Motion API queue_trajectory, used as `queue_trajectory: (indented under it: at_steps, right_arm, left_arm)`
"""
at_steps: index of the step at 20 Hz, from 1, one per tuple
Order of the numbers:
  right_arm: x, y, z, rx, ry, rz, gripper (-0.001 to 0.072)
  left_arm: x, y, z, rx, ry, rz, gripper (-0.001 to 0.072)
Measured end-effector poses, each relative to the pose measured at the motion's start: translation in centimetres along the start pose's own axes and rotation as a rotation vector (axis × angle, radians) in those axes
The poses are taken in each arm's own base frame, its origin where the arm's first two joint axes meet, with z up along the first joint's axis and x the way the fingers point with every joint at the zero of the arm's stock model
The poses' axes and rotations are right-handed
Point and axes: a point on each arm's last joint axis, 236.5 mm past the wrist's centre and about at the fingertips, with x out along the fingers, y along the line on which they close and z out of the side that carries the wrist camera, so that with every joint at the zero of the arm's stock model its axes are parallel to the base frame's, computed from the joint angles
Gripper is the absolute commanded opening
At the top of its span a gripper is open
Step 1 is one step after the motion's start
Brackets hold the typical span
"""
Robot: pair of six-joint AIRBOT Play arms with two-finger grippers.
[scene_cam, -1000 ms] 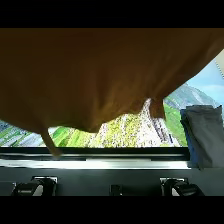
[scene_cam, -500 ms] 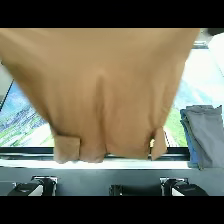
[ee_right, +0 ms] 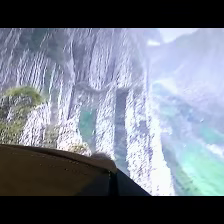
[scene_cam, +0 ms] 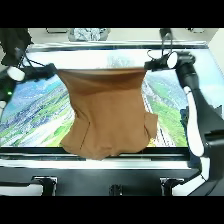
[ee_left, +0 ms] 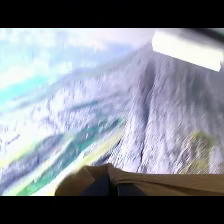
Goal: Fold the shirts.
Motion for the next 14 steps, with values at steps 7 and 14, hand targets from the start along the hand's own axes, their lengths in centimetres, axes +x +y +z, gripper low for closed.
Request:
queue_trajectory:
  at_steps: [7, 14]
  right_arm:
    - [2.9, 1.7, -5.0, 0.059, 0.165, 0.119, 0.0538]
    - [-8.5, -7.6, -7.7, -0.113, 0.334, 0.135, 0.0624]
  left_arm:
    - [3.9, 1.6, -6.6, -0.010, 0.227, 0.024, 0.0027]
    - [0.9, 4.1, -8.6, 0.045, 0.372, 0.037, 0.0028]
